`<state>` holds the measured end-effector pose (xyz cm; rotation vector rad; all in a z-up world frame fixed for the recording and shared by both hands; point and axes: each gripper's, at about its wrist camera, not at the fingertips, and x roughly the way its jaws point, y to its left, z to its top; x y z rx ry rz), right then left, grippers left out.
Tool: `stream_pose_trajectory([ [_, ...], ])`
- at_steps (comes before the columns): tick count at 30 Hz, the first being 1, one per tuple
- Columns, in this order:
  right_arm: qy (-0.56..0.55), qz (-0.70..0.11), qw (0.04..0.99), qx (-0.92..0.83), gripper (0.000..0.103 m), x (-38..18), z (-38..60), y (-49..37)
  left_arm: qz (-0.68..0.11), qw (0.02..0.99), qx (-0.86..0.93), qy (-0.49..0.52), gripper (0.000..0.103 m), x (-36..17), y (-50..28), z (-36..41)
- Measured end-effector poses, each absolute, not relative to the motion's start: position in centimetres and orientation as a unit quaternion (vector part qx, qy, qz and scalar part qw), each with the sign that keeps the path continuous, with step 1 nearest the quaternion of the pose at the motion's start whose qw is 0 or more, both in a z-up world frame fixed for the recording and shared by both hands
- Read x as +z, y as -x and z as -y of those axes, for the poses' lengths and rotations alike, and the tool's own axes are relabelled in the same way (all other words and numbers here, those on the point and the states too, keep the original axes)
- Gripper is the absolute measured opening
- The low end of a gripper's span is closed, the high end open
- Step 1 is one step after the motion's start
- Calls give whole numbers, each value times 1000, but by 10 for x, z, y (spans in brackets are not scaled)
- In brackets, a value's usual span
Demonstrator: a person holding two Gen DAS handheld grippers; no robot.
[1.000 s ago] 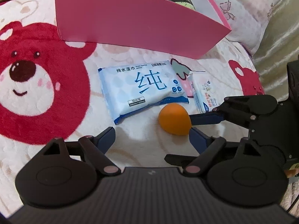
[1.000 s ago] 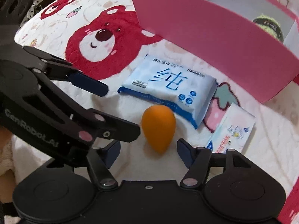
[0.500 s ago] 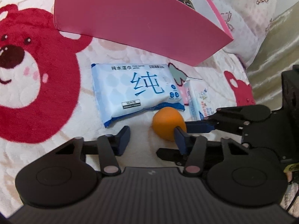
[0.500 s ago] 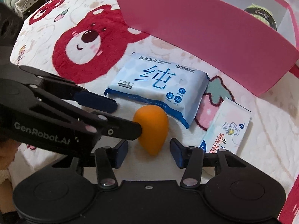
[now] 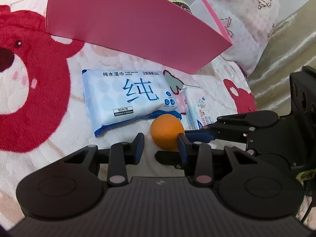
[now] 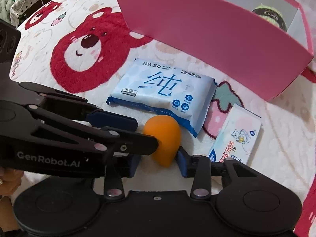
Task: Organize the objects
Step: 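Lower the right gripper around the orange sponge and close on it, then lift the orange sponge with the right gripper and carry it over the pink box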
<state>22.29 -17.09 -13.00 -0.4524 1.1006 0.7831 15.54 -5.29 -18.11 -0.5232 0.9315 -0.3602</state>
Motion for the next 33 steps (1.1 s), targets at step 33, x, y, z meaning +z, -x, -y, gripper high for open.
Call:
stream_pose_trajectory([
  [33,178,-475,791,343,36,-108,164,-206,-410,825,-186,343,25,-172,-146,24],
])
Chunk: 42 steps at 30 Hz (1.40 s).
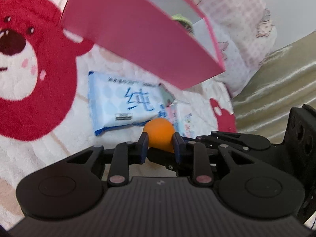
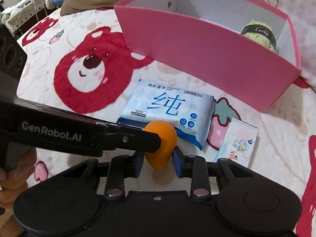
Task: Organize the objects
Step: 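Lift the orange sponge with the right gripper and carry it over the pink box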
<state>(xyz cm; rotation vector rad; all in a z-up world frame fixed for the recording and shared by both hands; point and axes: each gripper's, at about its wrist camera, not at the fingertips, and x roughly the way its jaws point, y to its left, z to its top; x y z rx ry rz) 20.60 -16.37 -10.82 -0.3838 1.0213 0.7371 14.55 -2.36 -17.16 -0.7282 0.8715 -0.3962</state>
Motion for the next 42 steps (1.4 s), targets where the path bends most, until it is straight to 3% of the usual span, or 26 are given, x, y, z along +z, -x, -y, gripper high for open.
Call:
stream_pose_trajectory([
  [7,181,-430,818,337,36,-81,159,-189,-386,842,-177,332,26,-144,-132,19],
  [25,131,-405,839,339,36,-42,167,-148,-413,864,-178,228,26,-74,-103,31],
  [42,89,-396,851,334,38,7,176,-143,-416,868,-170,212,27,-16,-105,35],
])
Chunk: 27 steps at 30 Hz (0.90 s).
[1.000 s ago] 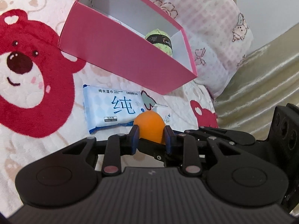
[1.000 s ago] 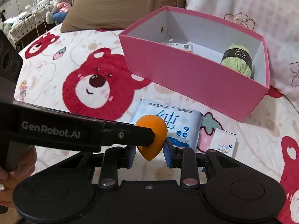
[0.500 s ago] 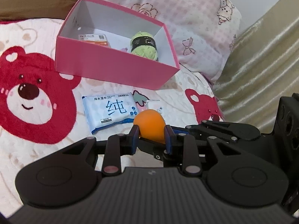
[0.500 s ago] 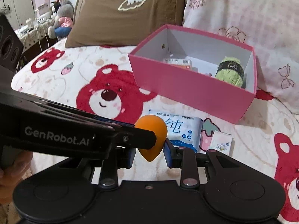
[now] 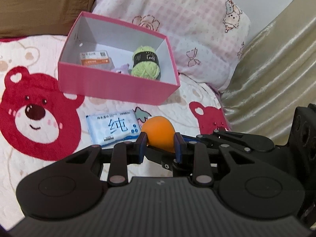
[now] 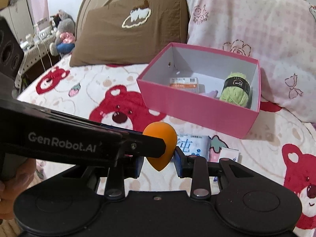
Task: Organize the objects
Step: 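Lift the orange sponge with the right gripper and carry it over the pink box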
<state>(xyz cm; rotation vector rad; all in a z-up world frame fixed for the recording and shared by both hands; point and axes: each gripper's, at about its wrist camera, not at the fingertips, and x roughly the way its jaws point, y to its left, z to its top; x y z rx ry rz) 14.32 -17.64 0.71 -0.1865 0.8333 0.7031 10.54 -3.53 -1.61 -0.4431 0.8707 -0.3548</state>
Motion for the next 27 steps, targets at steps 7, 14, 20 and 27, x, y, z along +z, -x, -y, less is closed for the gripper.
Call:
stream_pose_trajectory([
  [7,80,-387,853,342,38,27,173,-150,-427,868,-161,198,27,7,-118,33],
  [14,44,-394,844,362,38,40,174,-180,-415,878,-164,175,28,22,-143,32],
  [20,50,-388,847,360,38,51,170,-199,-409,882,-166,167,28,36,-167,34],
  [27,24,-375,852,365,39,71,171,-234,-402,885,-175,159,28,61,-206,27],
])
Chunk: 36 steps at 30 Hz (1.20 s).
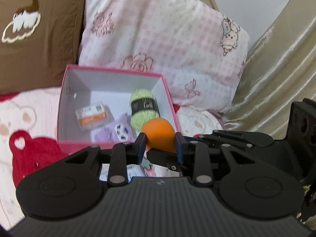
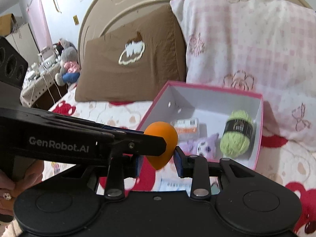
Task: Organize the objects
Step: 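Lift the orange sponge with the right gripper and carry it over the pink box, then lower the orange sponge into the pink box and open the right gripper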
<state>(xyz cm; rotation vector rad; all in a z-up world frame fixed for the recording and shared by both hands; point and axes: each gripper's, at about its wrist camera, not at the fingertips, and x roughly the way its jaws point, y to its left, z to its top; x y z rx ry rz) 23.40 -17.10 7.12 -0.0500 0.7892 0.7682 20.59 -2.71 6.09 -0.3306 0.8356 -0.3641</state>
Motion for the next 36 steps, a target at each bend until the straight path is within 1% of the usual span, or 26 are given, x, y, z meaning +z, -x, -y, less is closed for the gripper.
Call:
stream_pose_trajectory([
  [5,4,-372,851,371,39,81,169,-266,-410,881,-169,168,29,69,-241,23],
  [9,-13,-370,853,367,39,79,167,-288,-415,880,-162,163,29,64,-260,25],
  [15,-46,-370,852,367,39,54,166,-309,-413,884,-161,152,29,42,-280,23],
  [19,-53,-353,857,371,39,32,170,-317,-408,889,-155,139,29,18,-290,28],
  [25,-50,-358,858,364,38,-1,166,-341,-407,891,-147,138,29,-13,-315,31],
  [31,-86,-386,848,354,38,-25,163,-375,-414,888,-134,149,29,-34,-342,25],
  [36,-71,-401,848,340,39,-37,151,-386,-423,883,-131,156,29,-50,-356,21],
])
